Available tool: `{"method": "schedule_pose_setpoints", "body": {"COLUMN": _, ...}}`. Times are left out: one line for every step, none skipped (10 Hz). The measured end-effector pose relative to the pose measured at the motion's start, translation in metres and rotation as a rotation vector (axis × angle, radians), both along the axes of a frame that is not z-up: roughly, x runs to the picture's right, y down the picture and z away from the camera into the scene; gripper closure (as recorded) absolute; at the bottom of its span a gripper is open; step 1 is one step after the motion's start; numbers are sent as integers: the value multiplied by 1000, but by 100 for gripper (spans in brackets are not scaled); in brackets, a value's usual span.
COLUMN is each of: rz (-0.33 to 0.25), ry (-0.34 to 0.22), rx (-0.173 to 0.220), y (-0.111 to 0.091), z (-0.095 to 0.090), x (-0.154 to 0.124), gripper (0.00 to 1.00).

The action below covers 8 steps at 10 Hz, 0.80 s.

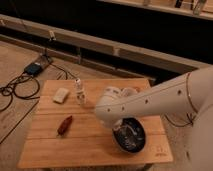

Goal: Drag the ceramic bowl in a circle

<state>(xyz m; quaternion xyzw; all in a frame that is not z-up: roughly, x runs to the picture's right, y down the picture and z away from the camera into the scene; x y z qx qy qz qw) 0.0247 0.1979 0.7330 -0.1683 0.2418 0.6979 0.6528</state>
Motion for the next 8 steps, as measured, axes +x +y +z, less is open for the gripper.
{"method": "schedule_pose_setpoints", "body": {"rz": -12, "ry": -14, "rx": 0, "y": -6, "z": 4, "x": -14, "gripper": 100}}
{"method": "schedule_pose_setpoints", "body": {"rz": -23, "ry": -26, "rx": -2, "y": -10, "z": 7, "x": -27, "gripper": 100}}
{"method": "schedule_pose_setpoints", "body": {"rz": -32, "ry": -42, "rx": -10, "y": -14, "z": 9, "x": -41, "gripper": 100}}
{"method": "schedule_pose_setpoints", "body": {"rz": -38, "ry": -59, "rx": -20, "y": -18, "z": 12, "x": -52, "gripper": 100}}
{"method": "schedule_pose_setpoints", "body": {"rz": -37, "ry": -70, "rx": -28, "y": -20, "z": 12, "x": -59, "gripper": 100}}
{"method": "schedule_pose_setpoints", "body": {"rz": -36, "ry": -86, "rx": -38, "y": -25, "z": 13, "x": -70, "gripper": 100}}
{"method": "schedule_pose_setpoints", "body": {"rz": -35, "ry": -92, "rx": -42, "y": -27, "z": 13, "x": -74, "gripper": 100}}
{"method": "schedule_pose_setpoints", "body": {"rz": -35, "ry": -91, "rx": -43, "y": -26, "z": 13, "x": -74, "gripper": 97}}
